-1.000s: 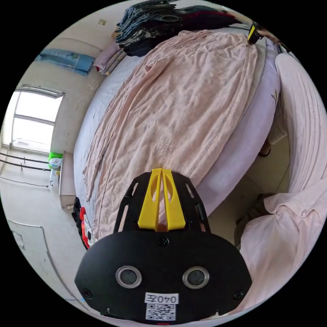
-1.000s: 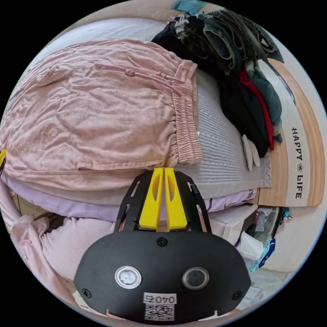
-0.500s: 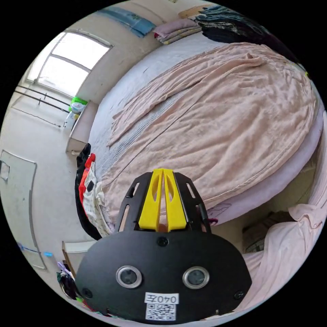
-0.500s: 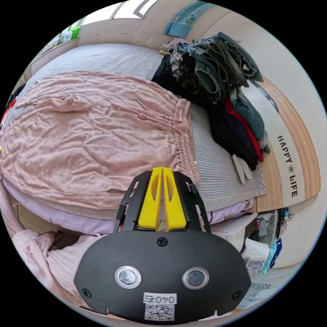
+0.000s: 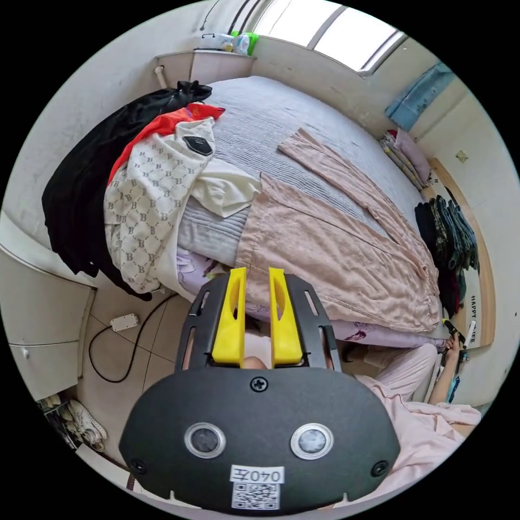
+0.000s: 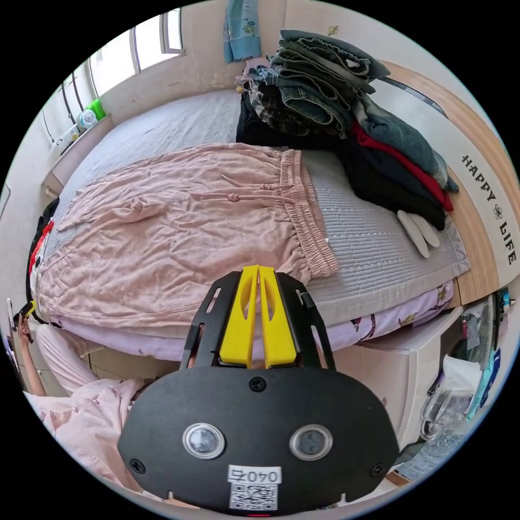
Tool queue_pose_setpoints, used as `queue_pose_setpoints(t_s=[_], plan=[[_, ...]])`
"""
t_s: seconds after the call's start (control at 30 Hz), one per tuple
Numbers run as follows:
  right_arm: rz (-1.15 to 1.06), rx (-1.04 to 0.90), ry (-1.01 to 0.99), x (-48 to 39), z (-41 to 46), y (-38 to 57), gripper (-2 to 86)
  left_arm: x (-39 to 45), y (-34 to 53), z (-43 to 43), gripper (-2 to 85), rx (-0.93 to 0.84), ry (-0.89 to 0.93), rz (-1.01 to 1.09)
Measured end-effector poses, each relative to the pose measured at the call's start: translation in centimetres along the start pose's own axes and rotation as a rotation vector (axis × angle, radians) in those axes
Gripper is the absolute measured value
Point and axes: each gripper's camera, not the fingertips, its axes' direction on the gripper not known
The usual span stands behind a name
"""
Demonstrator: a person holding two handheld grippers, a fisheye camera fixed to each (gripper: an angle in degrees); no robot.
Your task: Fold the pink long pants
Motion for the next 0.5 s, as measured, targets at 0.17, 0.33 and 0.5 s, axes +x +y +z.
queue_pose_setpoints(t_s=[0.17, 0.33, 0.5], plan=[[0.019, -0.017, 0.014, 1.7, 0.5, 0.8, -1.0, -4.9, -0.9, -2.4, 5.6, -0.068, 0.033, -0.084], [0.044, -0.031, -0.016, 3.4, 1.4, 1.3, -1.0, -6.0, -2.0, -3.7, 5.8, -0.097, 0.054, -0.095], [0.070, -0.035, -0.059, 5.7, 1.9, 1.8, -1.0, -6.0, -3.5, -7.0, 2.5, -0.100, 0.089, -0.073]])
